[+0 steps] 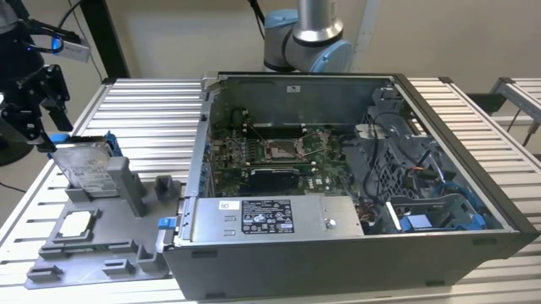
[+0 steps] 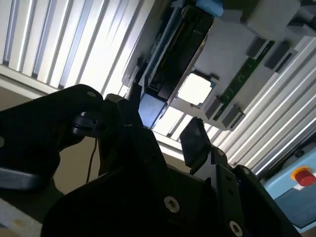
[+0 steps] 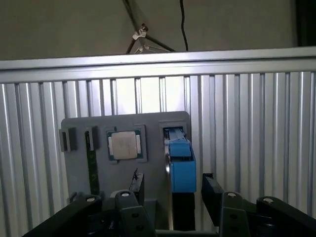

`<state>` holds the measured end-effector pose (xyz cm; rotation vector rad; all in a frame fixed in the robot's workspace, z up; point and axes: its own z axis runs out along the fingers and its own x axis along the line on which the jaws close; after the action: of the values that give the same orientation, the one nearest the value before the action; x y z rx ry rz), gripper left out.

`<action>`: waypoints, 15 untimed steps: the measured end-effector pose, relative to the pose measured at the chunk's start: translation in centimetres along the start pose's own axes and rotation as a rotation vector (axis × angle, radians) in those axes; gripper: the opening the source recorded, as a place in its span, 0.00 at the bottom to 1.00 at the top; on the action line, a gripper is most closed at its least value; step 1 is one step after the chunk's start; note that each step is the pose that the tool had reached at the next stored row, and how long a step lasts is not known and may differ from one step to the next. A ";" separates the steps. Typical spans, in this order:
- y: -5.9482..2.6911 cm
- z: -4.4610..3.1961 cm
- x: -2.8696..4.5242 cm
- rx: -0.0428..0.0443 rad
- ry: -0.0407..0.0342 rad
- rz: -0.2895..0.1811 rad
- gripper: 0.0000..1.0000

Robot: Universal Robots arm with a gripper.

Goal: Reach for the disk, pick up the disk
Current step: 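Pick up the disk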

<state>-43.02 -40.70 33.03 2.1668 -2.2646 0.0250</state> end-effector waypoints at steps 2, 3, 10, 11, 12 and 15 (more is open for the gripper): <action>0.01 0.19 -0.06 0.0001 -0.0002 -0.005 1.00; 0.02 0.30 -0.13 0.0001 -0.0002 -0.007 1.00; 0.06 1.17 -0.69 0.0002 -0.0002 -0.012 1.00; 0.07 1.31 -0.74 0.0003 -0.0003 -0.012 1.00; 0.08 1.46 -0.79 0.0003 -0.0002 -0.012 1.00; 0.11 1.92 -0.92 0.0002 -0.0002 -0.012 1.00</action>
<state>-43.08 -39.81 31.10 2.1800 -2.2521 0.0250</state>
